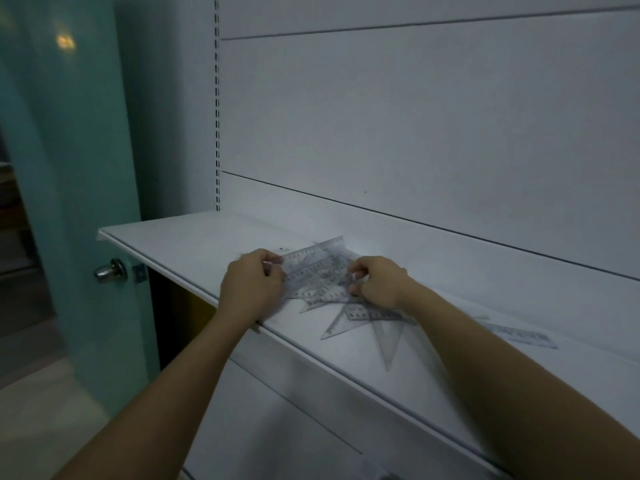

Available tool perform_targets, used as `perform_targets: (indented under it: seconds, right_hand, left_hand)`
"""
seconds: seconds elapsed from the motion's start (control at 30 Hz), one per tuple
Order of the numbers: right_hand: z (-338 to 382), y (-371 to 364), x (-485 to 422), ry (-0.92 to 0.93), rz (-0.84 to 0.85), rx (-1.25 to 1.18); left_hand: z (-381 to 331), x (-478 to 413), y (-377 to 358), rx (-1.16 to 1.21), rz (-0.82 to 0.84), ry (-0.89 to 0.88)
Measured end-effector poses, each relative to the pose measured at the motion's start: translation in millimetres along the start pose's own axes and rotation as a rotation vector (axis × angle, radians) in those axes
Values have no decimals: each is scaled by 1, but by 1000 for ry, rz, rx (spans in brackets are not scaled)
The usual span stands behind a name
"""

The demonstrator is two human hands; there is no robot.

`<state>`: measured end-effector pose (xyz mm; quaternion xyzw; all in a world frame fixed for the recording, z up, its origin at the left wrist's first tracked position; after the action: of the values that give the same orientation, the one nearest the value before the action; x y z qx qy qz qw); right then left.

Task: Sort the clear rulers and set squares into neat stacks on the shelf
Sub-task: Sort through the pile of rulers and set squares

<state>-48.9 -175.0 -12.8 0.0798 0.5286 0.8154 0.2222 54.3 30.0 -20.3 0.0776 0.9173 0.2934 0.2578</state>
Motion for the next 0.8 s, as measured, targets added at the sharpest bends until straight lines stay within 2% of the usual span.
perform_targets:
  seconds: [0.33,0.47,0.57,0.67,0.73,0.8]
  right_hand:
    - [-7,5,1,-36,-53,-318]
    - [0,14,6,36,-144,-243]
    - [23,4,13,104,-68,-63]
    - [39,-6,10,98,-40,165]
    - [37,-6,3,62,-37,110]
    - [27,-5,-2,-4,-40,-62]
  left_hand:
    - [-6,5,9,131,-49,-14]
    - [-9,7,6,110,-28,-40]
    - [-11,7,4,78,-33,-67]
    - [-10,7,3,68,-37,-76]
    - [-9,7,3,79,-41,-72]
    - [-7,7,4,77,-44,-68]
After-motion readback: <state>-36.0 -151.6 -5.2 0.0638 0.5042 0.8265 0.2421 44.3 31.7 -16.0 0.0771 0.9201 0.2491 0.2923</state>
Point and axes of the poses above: each hand's wrist, its own x-axis away from the middle knuckle, its own y-axis out of the back of the hand, z = x × y, the point moved 10 cm from there along -x, towards the middle knuckle, and after that the axes turned 4 degrees about -x, right-handed, at the moved point
